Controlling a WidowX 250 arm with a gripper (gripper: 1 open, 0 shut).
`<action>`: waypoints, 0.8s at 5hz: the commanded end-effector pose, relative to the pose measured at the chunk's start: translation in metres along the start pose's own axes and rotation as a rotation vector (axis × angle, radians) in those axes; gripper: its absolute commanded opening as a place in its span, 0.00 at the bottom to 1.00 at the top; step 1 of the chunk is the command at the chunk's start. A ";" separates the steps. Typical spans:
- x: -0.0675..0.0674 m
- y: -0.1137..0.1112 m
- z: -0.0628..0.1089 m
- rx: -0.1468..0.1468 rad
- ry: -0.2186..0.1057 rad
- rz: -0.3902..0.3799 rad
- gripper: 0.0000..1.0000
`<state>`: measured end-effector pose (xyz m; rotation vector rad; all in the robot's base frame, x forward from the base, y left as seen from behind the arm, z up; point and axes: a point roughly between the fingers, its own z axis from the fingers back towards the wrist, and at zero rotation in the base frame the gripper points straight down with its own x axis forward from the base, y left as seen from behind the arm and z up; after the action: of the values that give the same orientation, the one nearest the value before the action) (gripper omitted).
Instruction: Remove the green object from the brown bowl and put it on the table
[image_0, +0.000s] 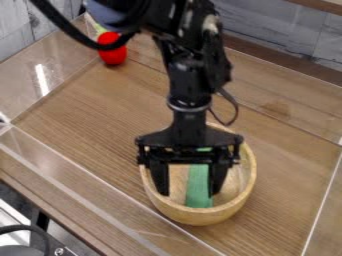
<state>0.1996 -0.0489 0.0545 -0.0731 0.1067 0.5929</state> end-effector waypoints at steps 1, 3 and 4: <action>-0.001 -0.004 0.009 -0.017 -0.031 -0.062 1.00; -0.002 -0.002 0.008 -0.006 -0.039 -0.130 1.00; -0.006 0.001 0.005 0.000 -0.044 -0.154 1.00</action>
<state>0.1911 -0.0496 0.0529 -0.0570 0.0891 0.4491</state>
